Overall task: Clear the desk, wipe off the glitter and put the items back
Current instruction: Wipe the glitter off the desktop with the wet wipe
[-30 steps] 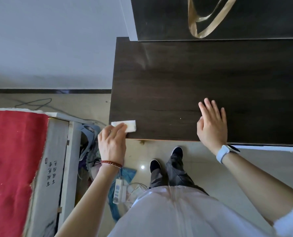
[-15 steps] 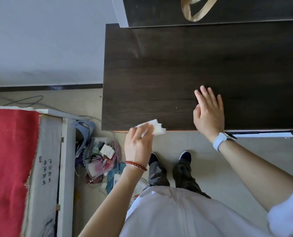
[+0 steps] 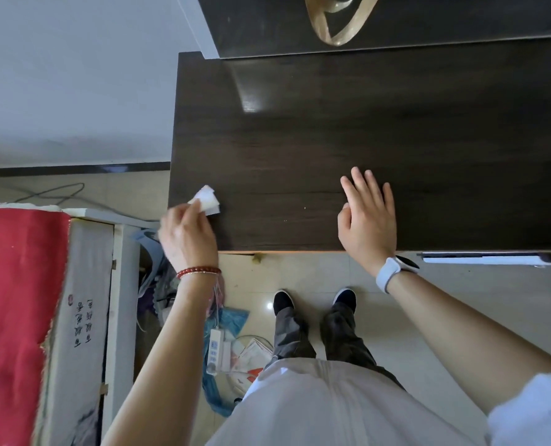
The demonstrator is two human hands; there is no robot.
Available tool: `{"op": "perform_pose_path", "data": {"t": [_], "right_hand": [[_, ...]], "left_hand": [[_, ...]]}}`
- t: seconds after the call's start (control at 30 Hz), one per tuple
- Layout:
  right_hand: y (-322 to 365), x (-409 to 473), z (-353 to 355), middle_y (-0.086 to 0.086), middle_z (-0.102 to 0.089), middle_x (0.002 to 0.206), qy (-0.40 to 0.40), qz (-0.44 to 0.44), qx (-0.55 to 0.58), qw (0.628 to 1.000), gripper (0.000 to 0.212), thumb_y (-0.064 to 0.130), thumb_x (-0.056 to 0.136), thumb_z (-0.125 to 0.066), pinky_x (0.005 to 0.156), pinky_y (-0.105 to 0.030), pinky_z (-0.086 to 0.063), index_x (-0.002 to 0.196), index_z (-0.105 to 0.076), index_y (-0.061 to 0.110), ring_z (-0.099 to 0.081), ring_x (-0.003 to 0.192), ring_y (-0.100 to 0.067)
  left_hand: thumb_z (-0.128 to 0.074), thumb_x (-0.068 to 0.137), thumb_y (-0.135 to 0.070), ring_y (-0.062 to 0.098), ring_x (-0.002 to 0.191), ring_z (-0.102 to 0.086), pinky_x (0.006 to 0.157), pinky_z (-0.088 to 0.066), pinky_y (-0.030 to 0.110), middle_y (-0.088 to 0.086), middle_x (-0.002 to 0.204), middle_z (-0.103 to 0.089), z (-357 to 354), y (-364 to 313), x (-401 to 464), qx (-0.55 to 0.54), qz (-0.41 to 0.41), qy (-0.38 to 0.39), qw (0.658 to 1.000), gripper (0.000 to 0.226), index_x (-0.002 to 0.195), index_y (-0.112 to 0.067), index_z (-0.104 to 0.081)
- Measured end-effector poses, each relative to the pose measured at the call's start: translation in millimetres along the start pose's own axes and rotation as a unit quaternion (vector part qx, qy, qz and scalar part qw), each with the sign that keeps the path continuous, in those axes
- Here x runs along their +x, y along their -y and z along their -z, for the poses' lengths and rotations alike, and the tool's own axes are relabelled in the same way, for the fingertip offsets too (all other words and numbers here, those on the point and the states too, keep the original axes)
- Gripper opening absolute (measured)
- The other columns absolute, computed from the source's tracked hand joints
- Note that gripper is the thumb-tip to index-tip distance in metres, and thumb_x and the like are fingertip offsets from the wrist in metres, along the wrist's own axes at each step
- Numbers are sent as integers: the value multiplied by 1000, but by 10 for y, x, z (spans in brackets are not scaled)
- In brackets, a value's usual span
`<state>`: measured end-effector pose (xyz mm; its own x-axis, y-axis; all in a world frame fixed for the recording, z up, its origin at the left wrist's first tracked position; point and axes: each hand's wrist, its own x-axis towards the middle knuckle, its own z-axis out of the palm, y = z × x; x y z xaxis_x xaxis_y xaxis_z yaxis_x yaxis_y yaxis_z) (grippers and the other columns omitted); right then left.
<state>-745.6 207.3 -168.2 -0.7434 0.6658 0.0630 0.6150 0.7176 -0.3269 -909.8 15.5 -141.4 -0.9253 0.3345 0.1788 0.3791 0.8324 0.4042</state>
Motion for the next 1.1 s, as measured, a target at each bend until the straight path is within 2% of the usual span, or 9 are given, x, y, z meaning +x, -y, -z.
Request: {"op": "perform_pose_path", "data": {"t": [0.1, 0.23, 0.33, 0.43, 0.57, 0.67, 0.87, 0.97, 1.1], "right_hand": [[-3, 0, 7, -10, -41, 144, 3, 0, -3, 1000, 49, 18, 86, -26, 111, -47, -18, 130, -47, 10, -30, 136, -27], [-3, -1, 13, -10, -41, 143, 7, 3, -1, 1000, 49, 17, 86, -27, 111, -48, -18, 130, -47, 10, -30, 136, -27], [-5, 0, 19, -10, -41, 143, 10, 6, -1, 1000, 49, 18, 87, -26, 111, -47, -18, 130, -46, 10, -30, 136, -28], [-9, -5, 23, -10, -41, 143, 14, 6, -2, 1000, 49, 19, 87, -25, 111, -47, -18, 131, -46, 10, -30, 136, -28], [0, -5, 28, -11, -41, 143, 15, 10, -1, 1000, 50, 20, 87, -24, 111, -47, -17, 131, -46, 10, -30, 136, -28], [-2, 4, 32, -11, -40, 144, 13, 8, 2, 1000, 49, 19, 87, -26, 112, -47, -16, 131, -46, 11, -29, 137, -28], [-14, -11, 13, -11, -42, 142, -1, 7, 11, 1000, 48, 17, 86, -28, 111, -47, -18, 129, -48, 10, -32, 135, -28], [-12, -12, 10, -11, -42, 143, 0, 4, 12, 1000, 48, 17, 85, -28, 111, -47, -17, 128, -49, 10, -32, 136, -28], [-16, -5, 3, -10, -41, 143, -3, 6, 14, 1000, 48, 16, 85, -29, 112, -45, -16, 129, -48, 11, -31, 136, -27]], "left_hand": [[-42, 84, -14, 31, 69, -59, 60, -47, 33, 16, 78, -66, -1, -147, -300, 11, -103, 50, 993, 30, 100, -3, -64], [-46, 85, -12, 28, 64, -58, 64, -36, 30, 9, 73, -66, -2, -191, -577, 14, -193, 70, 979, 15, 93, -11, -59], [-51, 89, -8, 24, 64, -53, 73, -36, 32, 9, 79, -65, 76, -232, -506, -68, -99, 95, 988, 8, 96, -7, -53], [-54, 87, -3, 27, 70, -52, 64, -42, 35, 15, 92, -57, 78, -272, -310, -103, -22, 108, 989, 7, 89, 0, -60], [-59, 81, -15, 26, 85, -43, 67, -36, 35, 14, 94, -60, -19, -147, -223, 28, -112, 57, 992, 12, 76, -9, -68], [-53, 83, -28, 22, 91, -40, 70, -38, 38, 8, 94, -65, -27, -60, -337, 65, -176, 61, 980, 22, 87, -13, -68], [-55, 79, -7, 33, 75, -52, 65, -32, 36, 14, 77, -61, 31, 161, -104, 111, -93, 23, 989, 18, 92, -7, -68], [-48, 79, -1, 38, 80, -51, 67, -29, 35, 19, 96, -60, 18, 164, -24, 68, -10, 39, 997, 28, 99, -6, -67], [-42, 84, -17, 38, 107, -54, 88, -41, 45, 16, 118, -62, -149, -216, -443, 23, -113, 104, 988, 35, 110, -4, -63]]}}
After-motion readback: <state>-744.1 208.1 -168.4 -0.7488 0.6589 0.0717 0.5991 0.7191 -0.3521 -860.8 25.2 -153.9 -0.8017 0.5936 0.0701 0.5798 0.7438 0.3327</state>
